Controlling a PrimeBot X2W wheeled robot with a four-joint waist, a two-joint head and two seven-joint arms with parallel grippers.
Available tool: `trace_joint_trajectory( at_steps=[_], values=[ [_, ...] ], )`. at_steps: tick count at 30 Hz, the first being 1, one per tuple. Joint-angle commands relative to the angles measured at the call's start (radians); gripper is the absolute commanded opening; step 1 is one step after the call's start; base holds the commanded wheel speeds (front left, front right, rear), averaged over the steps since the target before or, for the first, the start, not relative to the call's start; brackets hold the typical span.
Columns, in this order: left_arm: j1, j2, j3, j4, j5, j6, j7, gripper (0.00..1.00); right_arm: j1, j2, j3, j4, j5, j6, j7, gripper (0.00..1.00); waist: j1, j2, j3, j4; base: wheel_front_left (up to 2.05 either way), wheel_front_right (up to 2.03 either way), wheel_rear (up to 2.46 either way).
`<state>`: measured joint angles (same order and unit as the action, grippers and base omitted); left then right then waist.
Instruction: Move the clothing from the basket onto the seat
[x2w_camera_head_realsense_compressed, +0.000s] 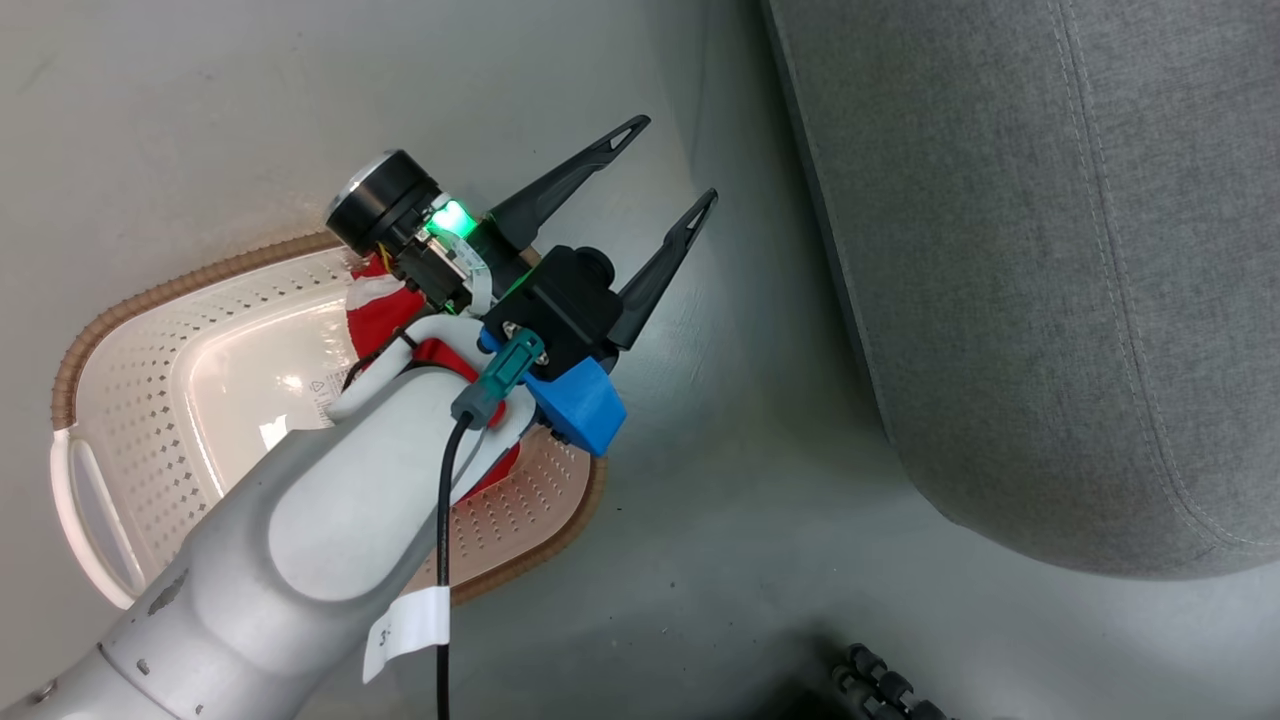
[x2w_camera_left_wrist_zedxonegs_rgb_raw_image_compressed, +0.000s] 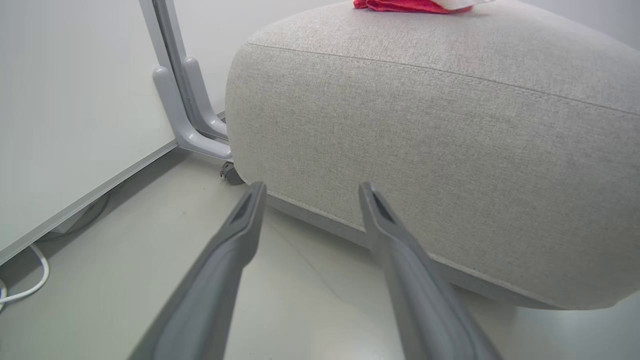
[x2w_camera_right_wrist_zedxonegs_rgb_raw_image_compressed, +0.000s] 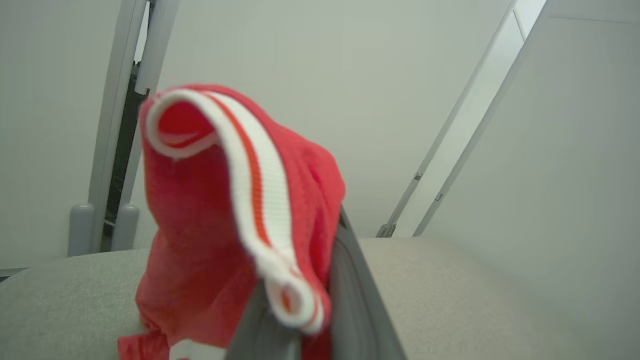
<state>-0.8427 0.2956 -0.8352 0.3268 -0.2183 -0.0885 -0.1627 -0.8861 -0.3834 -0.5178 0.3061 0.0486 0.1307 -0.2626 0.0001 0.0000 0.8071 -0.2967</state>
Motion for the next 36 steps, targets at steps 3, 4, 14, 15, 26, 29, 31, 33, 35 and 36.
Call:
trace_joint_trajectory(
  at_steps=[3, 4, 14, 15, 26, 29, 31, 33, 35, 36],
  values=[
    [-0.011, 0.009, -0.003, -0.007, 0.003, 0.005, 0.002, 1.00, 0.032, 0.029, 0.004, 0.036, -0.008, 0.000, -0.003, 0.00, -0.0001, 0.0000, 0.008, 0.000, 0.00, 0.00, 0.00],
    [-0.011, 0.010, -0.004, -0.007, 0.002, 0.006, 0.003, 1.00, 0.038, 0.036, 0.006, 0.049, -0.011, 0.000, -0.003, 0.00, -0.0001, 0.0000, 0.010, 0.000, 0.00, 0.00, 0.00],
    [-0.025, 0.021, -0.006, -0.015, -0.008, 0.010, 0.007, 1.00, 0.086, 0.110, 0.002, 0.177, -0.031, 0.000, -0.003, 0.00, -0.0001, 0.0000, 0.027, 0.003, 0.00, 0.00, 0.00],
    [-0.026, 0.024, -0.005, -0.015, -0.008, 0.011, 0.007, 1.00, 0.089, 0.116, 0.001, 0.186, -0.030, 0.000, -0.003, 0.00, -0.0001, 0.0000, 0.028, 0.002, 0.00, 0.00, 0.00],
    [-0.012, 0.026, -0.014, -0.006, -0.020, 0.020, -0.001, 1.00, 0.129, 0.152, -0.022, 0.202, -0.020, 0.000, -0.003, 1.00, -0.0001, 0.0000, -0.004, -0.006, 0.00, 0.00, 0.00],
    [0.001, 0.019, -0.016, 0.007, -0.028, 0.025, -0.017, 1.00, 0.174, 0.161, -0.019, 0.173, -0.014, 0.000, -0.003, 1.00, -0.0001, 0.0000, -0.036, -0.006, 0.00, 0.00, 0.00],
    [0.009, 0.011, -0.017, 0.016, -0.034, 0.029, -0.027, 1.00, 0.216, 0.167, -0.014, 0.154, -0.012, 0.000, -0.003, 1.00, -0.0001, 0.0000, -0.061, -0.005, 0.00, 0.00, 0.00],
    [0.018, 0.004, -0.016, 0.027, -0.040, 0.031, -0.038, 1.00, 0.261, 0.172, -0.011, 0.134, -0.011, 0.000, -0.003, 1.00, -0.0001, 0.0000, -0.087, -0.003, 0.00, 0.00, 0.00],
    [0.027, -0.002, -0.016, 0.039, -0.047, 0.034, -0.049, 1.00, 0.312, 0.185, -0.004, 0.113, -0.013, 0.000, -0.003, 1.00, -0.0001, 0.0000, -0.112, -0.001, 0.00, 0.00, 0.00],
    [0.032, -0.005, -0.015, 0.045, -0.052, 0.035, -0.054, 1.00, 0.338, 0.191, 0.000, 0.104, -0.018, 0.000, -0.003, 1.00, -0.0001, 0.0000, -0.125, 0.000, 0.00, 0.00, 0.00]
  ],
)
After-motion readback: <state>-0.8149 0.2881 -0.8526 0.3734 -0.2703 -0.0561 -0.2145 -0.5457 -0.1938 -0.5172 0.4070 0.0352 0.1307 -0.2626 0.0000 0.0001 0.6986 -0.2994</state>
